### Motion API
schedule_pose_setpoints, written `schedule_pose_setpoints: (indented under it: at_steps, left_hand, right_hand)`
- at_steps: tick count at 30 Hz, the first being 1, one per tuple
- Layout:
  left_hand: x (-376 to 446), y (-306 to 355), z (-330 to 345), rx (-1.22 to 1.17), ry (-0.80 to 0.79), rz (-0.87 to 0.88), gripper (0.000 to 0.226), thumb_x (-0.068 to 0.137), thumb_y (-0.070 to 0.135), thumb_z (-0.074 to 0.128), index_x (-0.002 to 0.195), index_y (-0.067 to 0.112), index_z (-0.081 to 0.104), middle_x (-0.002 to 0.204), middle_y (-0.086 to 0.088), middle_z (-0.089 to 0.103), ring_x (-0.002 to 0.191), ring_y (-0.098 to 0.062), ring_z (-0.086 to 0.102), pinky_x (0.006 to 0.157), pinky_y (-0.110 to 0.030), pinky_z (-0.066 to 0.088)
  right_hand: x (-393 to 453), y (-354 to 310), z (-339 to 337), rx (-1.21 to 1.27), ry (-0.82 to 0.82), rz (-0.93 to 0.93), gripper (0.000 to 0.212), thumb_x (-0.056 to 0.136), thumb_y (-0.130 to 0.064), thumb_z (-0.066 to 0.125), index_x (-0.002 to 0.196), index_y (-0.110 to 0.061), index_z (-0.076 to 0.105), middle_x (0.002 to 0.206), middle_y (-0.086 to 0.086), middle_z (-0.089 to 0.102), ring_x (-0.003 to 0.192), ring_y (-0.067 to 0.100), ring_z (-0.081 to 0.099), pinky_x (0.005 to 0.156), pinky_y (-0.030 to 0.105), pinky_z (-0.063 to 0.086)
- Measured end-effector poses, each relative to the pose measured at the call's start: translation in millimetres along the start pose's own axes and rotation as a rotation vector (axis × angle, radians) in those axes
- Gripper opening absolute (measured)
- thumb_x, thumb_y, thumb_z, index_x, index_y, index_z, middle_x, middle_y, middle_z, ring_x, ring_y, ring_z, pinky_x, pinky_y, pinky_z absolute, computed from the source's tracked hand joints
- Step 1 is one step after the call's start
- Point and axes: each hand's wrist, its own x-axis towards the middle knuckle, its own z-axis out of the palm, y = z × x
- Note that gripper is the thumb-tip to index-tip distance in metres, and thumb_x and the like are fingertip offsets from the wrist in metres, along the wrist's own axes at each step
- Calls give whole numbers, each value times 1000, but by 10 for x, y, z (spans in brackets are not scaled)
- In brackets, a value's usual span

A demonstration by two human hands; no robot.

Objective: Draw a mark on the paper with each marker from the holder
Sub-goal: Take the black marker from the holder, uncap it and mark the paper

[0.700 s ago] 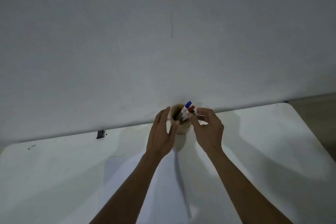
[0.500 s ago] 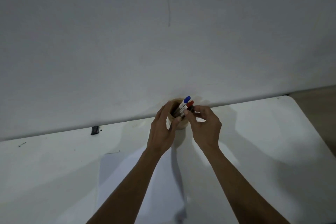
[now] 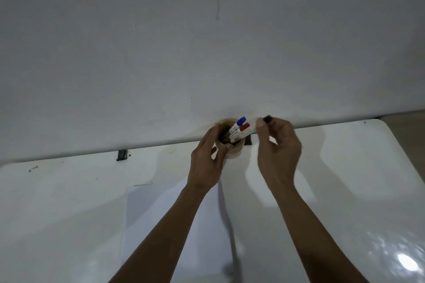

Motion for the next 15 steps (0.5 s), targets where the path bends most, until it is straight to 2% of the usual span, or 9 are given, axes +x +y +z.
schedule_pose_setpoints:
  at_steps: [1,3,5,7,9,11,13,15]
  left_hand:
    - [3,-14,2,-16,-5,-5,56,98,10,59,136,49,47,130,32,57,122,5,55,94,-17,53]
    - [7,-57,7,-39,-7,-28,49,99,15,60,137,43,49,131,22,61,122,0,58,95,-22,56]
    - [8,-84,19,-58,-2,-60,45,99,17,60,138,37,51,128,19,64,120,-1,59,95,-21,55]
    - [1,-82,35,-78,12,-91,46,98,16,62,136,40,52,123,25,64,118,4,60,94,-15,53]
    - [3,-99,40,-61,29,-113,50,96,16,64,136,43,51,117,39,61,113,11,59,89,-10,51]
    - [19,-122,29,-24,20,-130,48,96,23,64,138,41,51,117,44,58,111,12,59,88,-17,54]
    - [5,-112,-20,35,23,-130,48,98,36,60,144,37,45,138,30,54,124,1,55,95,-30,56]
    - [-72,-59,-135,46,56,-151,51,98,42,56,147,31,44,150,10,50,134,-8,49,97,-30,54]
  right_hand:
    - [19,-86,-44,66,26,-10,5,97,-18,68,99,-21,65,95,0,74,93,11,72,74,16,54]
    - [57,-244,-153,180,65,-61,7,99,-21,63,100,-29,62,98,6,74,98,21,73,85,35,58]
    - [92,-355,-278,240,70,-119,8,103,-19,57,103,-28,58,97,8,70,94,30,74,86,45,59]
    - [96,-397,-381,230,55,-115,9,104,-18,55,102,-26,57,92,5,65,77,22,73,75,39,61]
    - [33,-343,-427,166,28,-41,9,101,-19,61,100,-27,59,87,-2,64,60,14,65,60,31,58]
    - [-101,-184,-440,92,-36,83,13,96,-19,69,97,-28,60,82,-7,66,56,14,62,56,30,54]
    - [-268,5,-443,-25,-147,168,20,91,-17,76,94,-32,63,82,-8,68,63,18,67,61,37,56]
    - [-459,138,-438,-153,-273,224,26,85,-14,81,96,-32,67,86,-9,70,70,18,70,68,38,60]
